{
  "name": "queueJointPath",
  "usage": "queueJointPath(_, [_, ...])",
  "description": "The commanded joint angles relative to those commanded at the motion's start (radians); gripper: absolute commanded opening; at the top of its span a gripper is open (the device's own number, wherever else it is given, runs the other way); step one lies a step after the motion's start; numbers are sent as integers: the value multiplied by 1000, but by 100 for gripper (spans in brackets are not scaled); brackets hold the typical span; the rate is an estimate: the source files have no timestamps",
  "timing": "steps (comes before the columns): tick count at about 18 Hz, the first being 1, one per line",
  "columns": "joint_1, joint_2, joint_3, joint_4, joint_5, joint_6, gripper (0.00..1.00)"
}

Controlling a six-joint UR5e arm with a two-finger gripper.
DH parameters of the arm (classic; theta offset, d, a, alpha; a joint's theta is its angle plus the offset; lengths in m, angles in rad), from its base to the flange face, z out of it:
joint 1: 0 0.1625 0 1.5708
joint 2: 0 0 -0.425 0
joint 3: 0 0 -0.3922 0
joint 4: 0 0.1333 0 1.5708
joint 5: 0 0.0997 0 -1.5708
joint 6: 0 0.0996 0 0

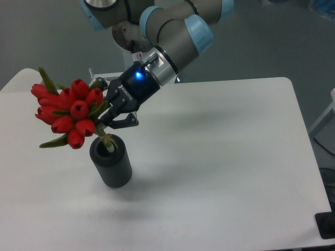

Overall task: Insert the flowers into the vase
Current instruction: 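Lower the tulip stems into the vase opening, then open the gripper to release the tulips in the vase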

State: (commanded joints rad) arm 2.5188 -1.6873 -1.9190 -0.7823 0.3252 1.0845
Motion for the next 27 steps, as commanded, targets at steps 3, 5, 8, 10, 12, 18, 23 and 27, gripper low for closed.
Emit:
queueJointPath(3, [-2, -9, -23, 2, 2, 23, 20])
queueJointPath(5, [-20, -21, -38, 2, 5, 64, 21])
queueJointPath(8, [-26, -46, -46, 0, 6, 104, 22])
queueJointPath(10, [-26, -61, -61, 2, 6, 132, 22])
queueJointPath(12, [-25, -81, -75, 2, 6, 193, 24])
queueJointPath(18, [-20, -92, -83, 0, 6, 216, 25])
queueJointPath(23, [-17, -95, -78, 0, 6, 218, 31])
queueJointPath(27, [-12, -97, -72, 0, 6, 212, 54])
